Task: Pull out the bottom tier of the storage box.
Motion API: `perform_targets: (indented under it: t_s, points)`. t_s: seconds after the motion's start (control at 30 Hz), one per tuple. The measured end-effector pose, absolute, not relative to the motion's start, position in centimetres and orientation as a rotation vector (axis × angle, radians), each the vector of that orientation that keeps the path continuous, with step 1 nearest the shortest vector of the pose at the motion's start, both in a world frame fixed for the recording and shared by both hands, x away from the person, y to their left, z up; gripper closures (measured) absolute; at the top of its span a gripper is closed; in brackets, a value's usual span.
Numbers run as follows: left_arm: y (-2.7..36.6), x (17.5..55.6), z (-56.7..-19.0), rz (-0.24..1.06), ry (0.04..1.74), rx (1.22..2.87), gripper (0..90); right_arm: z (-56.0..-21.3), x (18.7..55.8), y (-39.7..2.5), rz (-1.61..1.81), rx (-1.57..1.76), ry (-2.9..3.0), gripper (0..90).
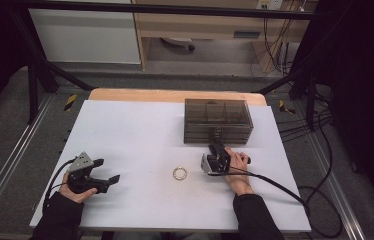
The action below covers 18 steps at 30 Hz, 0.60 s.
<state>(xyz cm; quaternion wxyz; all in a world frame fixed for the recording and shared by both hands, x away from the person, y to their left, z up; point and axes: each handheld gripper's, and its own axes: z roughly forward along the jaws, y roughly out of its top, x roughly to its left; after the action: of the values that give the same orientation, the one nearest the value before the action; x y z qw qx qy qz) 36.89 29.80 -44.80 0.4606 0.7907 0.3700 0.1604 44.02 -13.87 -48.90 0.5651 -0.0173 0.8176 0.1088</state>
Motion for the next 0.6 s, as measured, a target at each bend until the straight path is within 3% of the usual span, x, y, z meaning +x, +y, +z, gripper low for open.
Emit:
perform_targets:
  t_s: [0.6]
  points:
    - [29.76,36.93,-44.84,0.392,0.909,1.948,6.6,-49.53,44.04,-13.74,0.233,-0.048,1.886,76.5]
